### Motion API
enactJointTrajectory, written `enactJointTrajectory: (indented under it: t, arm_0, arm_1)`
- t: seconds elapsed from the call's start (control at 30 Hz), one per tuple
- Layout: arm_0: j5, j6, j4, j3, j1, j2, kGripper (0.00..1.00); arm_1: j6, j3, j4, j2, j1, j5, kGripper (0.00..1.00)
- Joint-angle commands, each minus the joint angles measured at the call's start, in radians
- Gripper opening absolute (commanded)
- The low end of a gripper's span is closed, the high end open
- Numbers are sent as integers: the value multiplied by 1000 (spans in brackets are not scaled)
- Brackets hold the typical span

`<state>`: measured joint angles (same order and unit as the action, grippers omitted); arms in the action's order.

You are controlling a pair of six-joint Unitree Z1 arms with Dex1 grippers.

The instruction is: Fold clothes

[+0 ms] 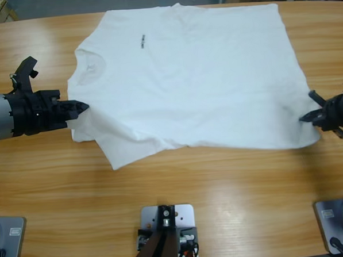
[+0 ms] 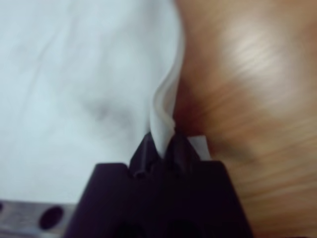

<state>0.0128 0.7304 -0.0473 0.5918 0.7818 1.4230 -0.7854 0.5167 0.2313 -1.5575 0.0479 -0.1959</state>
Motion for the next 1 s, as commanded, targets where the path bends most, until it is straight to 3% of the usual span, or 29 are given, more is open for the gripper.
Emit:
enactJointTrajectory:
  t: [0.03,0.47,1.0]
  arm_0:
    - [-13,-16,18,0,-9,3,0]
    - [-41,-105,109,32,-144,-71,0]
    - [-56,-150,147,60,-202,-67,0]
  arm_1:
    - [97,-41,-71,57,-12,-72,0]
    - [221,81,73,121,-85,-96,0]
    - [369,259,174,77,-94,-77,0]
